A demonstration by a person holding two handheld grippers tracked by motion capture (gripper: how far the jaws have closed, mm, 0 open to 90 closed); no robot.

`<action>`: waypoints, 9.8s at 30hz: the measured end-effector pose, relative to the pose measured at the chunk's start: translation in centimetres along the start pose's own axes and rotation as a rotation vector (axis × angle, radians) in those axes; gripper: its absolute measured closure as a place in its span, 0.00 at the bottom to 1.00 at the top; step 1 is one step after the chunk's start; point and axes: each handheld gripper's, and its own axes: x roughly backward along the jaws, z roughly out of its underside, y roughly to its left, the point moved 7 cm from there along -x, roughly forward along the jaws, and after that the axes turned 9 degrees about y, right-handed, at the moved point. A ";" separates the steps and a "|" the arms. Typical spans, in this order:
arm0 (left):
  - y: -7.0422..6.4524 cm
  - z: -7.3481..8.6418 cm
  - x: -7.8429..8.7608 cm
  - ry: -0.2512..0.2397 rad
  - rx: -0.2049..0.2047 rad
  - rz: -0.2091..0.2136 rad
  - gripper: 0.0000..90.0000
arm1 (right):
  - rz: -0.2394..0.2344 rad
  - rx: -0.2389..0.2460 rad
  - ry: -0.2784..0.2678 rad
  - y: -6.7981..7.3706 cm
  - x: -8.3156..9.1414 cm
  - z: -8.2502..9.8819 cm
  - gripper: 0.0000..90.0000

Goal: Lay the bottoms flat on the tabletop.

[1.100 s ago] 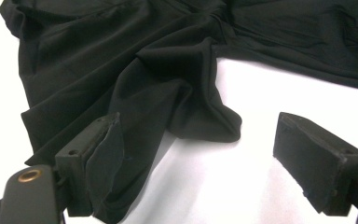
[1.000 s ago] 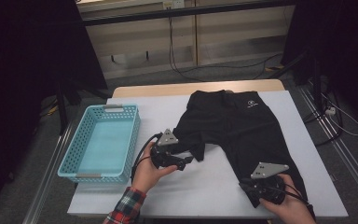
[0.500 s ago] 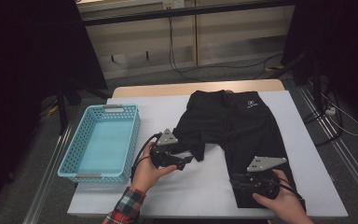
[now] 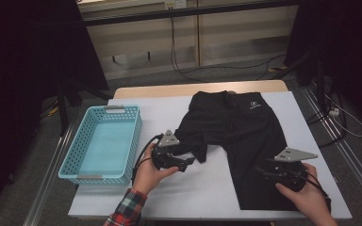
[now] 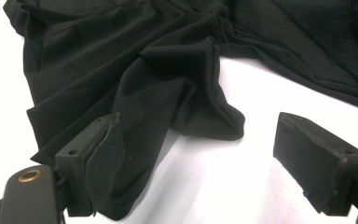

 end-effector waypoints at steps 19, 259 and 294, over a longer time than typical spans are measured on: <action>0.0 0.1 0.0 0.002 -0.007 0.000 0.18 | 0.189 -0.173 0.113 -7.1 0.9 4.1 0.68; 5.0 -0.1 -1.7 0.010 0.064 -0.057 0.99 | -0.263 0.051 -0.102 4.8 -4.8 -8.9 0.98; 0.8 1.8 -3.2 0.140 0.025 0.027 0.98 | -0.230 0.085 -0.030 5.2 -7.0 -8.1 0.98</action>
